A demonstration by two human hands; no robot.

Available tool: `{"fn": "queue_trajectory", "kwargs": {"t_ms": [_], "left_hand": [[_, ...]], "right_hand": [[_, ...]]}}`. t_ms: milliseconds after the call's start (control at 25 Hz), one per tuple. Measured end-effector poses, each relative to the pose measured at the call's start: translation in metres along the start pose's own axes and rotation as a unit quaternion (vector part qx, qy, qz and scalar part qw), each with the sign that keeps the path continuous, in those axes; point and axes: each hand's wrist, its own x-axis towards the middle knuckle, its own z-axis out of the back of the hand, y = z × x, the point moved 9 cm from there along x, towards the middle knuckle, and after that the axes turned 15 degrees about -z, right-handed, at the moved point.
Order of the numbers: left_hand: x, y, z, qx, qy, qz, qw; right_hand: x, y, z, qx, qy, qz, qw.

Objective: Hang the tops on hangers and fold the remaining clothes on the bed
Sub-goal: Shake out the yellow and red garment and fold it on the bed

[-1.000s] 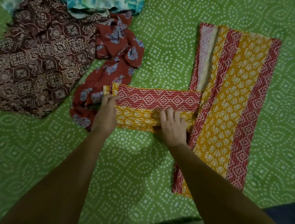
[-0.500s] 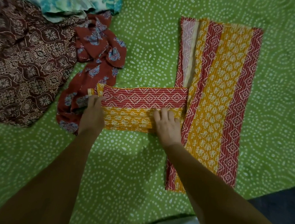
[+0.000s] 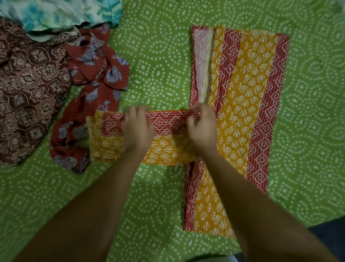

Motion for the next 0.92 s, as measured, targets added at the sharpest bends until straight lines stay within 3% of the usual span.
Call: {"fn": "queue_trajectory", "kwargs": {"t_ms": [80, 120, 240, 360, 440, 520, 640, 840, 920], "left_hand": [[0.034, -0.051, -0.026, -0.102, 0.030, -0.047, 0.993], [0.051, -0.072, -0.039, -0.146, 0.045, -0.055, 0.987], [0.087, -0.123, -0.074, -0.178, 0.113, -0.062, 0.976], [0.082, -0.152, -0.114, -0.025, 0.230, -0.121, 0.965], [0.064, -0.155, -0.134, 0.013, 0.264, -0.146, 0.953], [0.052, -0.151, -0.135, -0.022, 0.226, -0.150, 0.962], [0.050, -0.128, -0.120, -0.074, 0.167, -0.086, 0.979], [0.042, -0.098, -0.107, -0.096, 0.152, -0.049, 0.983], [0.039, -0.091, -0.105, -0.112, 0.128, -0.042, 0.984]], "right_hand": [[0.058, -0.030, 0.040, 0.059, -0.099, -0.139, 0.983], [0.083, -0.044, 0.050, 0.078, -0.103, -0.204, 0.971], [0.131, -0.058, 0.048, 0.199, -0.001, -0.319, 0.927], [0.164, -0.027, 0.047, 0.182, 0.050, -0.270, 0.944], [0.183, -0.001, 0.043, 0.197, 0.087, -0.226, 0.950], [0.196, 0.021, 0.035, 0.226, 0.127, -0.197, 0.945], [0.208, 0.054, 0.018, 0.251, 0.171, -0.172, 0.937], [0.226, 0.084, -0.008, 0.280, 0.207, -0.167, 0.922], [0.221, 0.086, 0.001, 0.312, 0.175, -0.133, 0.924]]}}
